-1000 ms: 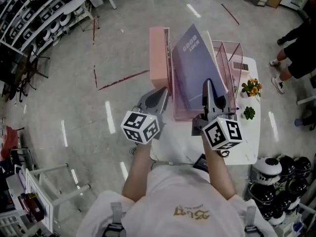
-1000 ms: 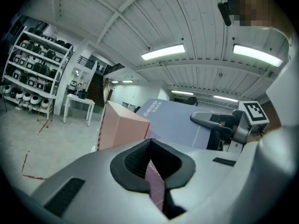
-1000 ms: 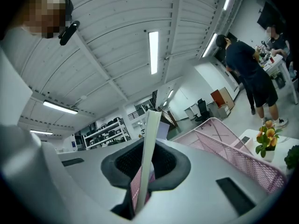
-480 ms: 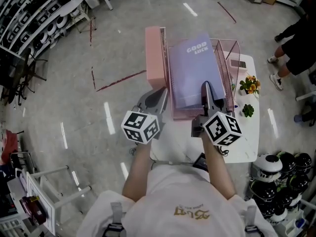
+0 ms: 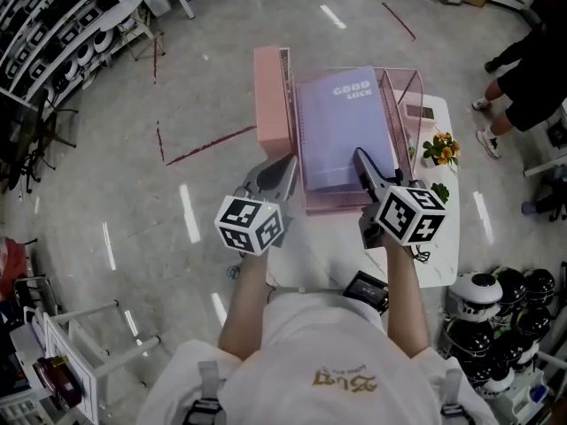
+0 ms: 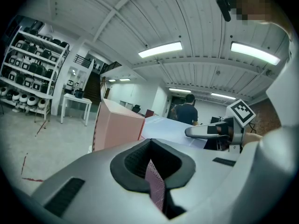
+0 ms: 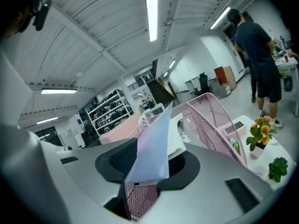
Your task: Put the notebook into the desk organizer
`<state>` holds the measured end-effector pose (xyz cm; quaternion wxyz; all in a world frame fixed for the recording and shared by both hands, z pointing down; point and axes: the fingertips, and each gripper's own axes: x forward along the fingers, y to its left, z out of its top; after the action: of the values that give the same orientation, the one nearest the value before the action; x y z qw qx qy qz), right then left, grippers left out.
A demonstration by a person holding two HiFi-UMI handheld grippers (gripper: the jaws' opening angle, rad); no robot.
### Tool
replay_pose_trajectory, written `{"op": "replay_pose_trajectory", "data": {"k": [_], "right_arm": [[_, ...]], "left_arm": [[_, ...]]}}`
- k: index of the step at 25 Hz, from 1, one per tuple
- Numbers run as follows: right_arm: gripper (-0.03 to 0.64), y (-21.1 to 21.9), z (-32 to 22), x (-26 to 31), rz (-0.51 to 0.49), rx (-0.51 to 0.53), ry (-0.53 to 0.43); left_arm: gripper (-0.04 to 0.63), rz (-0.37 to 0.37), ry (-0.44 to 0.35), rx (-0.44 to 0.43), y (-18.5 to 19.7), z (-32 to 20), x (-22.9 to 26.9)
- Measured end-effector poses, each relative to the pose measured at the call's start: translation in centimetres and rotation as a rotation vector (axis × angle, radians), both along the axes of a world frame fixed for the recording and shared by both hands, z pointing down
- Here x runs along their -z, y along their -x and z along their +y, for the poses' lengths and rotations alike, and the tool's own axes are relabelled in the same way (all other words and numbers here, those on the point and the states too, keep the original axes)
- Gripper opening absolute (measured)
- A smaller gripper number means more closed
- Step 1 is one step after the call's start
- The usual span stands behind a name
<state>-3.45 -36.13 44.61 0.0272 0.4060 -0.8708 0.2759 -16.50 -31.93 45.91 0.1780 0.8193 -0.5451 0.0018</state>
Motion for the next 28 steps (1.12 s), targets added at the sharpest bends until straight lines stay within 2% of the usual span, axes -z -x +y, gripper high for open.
{"op": "replay_pose_trajectory", "data": {"k": [5,8,13,19,28], "right_arm": [[0.185,0.7,0.8,0.1,0.041,0.157,-0.034],[0.33,1.4,1.5,0.0,0.069,0.272,-0.06],[0.4,2.2,2.6,0.0,0.183,0.383,-0.163],[0.436,2.3,3.1,-0.5,0.274,0.462,-0.219],[0.434,2.4,3.3,-0.8,0.34,0.467,-0.254]], "left_arm": [[0.018,-0.001,0.004,-0.001,0.2,0.0,-0.1],[0.018,0.001,0.006,0.001,0.3,-0.1,-0.3],[0.018,0.006,0.007,0.003,0.5,0.2,-0.2],[0.018,0.008,0.007,-0.009,0.5,0.2,-0.3],[0.018,0.01,-0.003,-0.015,0.4,0.3,0.0]]}}
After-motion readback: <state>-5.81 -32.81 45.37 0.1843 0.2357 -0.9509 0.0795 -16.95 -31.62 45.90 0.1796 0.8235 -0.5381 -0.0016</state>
